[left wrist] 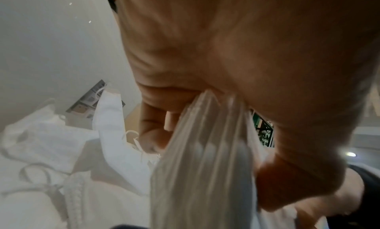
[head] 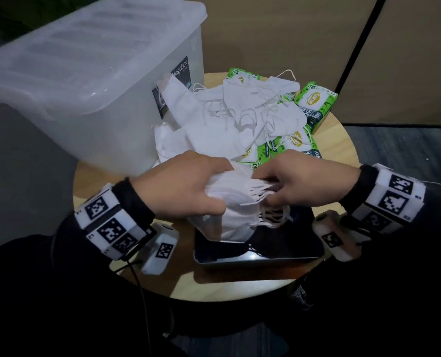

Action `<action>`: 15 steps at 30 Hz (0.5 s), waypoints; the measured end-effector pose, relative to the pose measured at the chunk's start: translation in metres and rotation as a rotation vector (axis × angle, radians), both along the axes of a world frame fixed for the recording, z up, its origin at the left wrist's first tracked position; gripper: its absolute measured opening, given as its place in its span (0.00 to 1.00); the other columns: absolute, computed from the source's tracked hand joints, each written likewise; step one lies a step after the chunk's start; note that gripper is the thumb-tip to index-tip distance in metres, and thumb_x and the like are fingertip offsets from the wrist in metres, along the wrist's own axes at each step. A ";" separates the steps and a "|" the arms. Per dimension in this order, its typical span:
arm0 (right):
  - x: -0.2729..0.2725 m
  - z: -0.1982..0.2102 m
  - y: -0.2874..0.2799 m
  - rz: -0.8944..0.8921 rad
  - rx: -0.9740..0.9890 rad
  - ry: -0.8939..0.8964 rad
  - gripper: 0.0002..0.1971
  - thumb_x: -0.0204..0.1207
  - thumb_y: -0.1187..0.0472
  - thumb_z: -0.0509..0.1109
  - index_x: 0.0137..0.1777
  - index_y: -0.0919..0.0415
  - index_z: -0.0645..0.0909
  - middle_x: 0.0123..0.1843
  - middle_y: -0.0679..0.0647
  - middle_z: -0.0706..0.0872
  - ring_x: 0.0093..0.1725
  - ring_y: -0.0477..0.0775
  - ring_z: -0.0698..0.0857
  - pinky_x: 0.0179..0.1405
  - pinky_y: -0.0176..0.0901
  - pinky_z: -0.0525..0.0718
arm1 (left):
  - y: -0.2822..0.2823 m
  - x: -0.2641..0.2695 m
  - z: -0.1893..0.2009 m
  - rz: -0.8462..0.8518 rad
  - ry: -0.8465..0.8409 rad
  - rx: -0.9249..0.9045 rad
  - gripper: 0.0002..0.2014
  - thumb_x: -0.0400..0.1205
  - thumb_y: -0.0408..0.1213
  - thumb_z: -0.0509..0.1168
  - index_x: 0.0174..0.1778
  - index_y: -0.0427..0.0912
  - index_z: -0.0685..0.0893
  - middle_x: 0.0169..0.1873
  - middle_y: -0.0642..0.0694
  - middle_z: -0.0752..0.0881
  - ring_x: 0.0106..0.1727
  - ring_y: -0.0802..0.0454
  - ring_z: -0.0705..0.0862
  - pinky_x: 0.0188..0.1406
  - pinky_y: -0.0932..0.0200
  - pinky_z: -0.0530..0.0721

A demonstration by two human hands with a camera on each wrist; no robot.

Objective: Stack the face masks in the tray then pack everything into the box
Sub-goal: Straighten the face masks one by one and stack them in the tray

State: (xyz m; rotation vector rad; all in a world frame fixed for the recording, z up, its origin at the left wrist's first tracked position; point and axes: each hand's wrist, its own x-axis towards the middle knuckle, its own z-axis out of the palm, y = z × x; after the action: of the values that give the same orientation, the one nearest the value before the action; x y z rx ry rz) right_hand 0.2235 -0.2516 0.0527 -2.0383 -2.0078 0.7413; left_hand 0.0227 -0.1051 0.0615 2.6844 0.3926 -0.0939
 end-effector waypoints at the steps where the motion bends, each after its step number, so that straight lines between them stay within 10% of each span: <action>1: 0.002 0.002 0.001 -0.045 -0.005 0.035 0.02 0.74 0.60 0.77 0.42 0.52 0.89 0.34 0.48 0.89 0.35 0.44 0.83 0.35 0.38 0.76 | 0.000 0.000 -0.002 -0.010 0.017 0.002 0.29 0.66 0.58 0.67 0.64 0.59 0.83 0.48 0.57 0.88 0.49 0.56 0.83 0.48 0.55 0.84; 7: 0.011 0.004 0.001 -0.376 0.086 0.651 0.13 0.62 0.56 0.74 0.39 0.66 0.90 0.42 0.82 0.82 0.40 0.80 0.78 0.45 0.76 0.79 | -0.002 0.001 -0.014 -0.052 -0.006 -0.009 0.24 0.68 0.53 0.68 0.61 0.55 0.81 0.44 0.55 0.87 0.44 0.53 0.82 0.45 0.52 0.81; 11: -0.001 0.010 -0.004 -0.372 0.053 1.038 0.07 0.69 0.73 0.61 0.31 0.71 0.75 0.21 0.59 0.68 0.27 0.63 0.65 0.33 0.49 0.73 | 0.001 0.001 -0.017 -0.045 -0.044 -0.031 0.23 0.71 0.51 0.68 0.62 0.51 0.82 0.46 0.52 0.89 0.46 0.51 0.85 0.47 0.48 0.83; 15: 0.005 0.004 -0.008 -0.383 0.071 0.954 0.09 0.71 0.69 0.72 0.31 0.63 0.79 0.25 0.56 0.70 0.27 0.56 0.66 0.30 0.41 0.70 | 0.008 -0.002 -0.013 -0.021 -0.068 -0.080 0.21 0.71 0.51 0.69 0.59 0.51 0.85 0.45 0.55 0.90 0.46 0.58 0.84 0.47 0.57 0.82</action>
State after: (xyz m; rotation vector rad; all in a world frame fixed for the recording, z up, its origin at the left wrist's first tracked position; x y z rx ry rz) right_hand 0.2282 -0.2592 0.0571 -1.4887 -1.0563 1.2086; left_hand 0.0203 -0.0976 0.0482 2.6056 0.3331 -0.0235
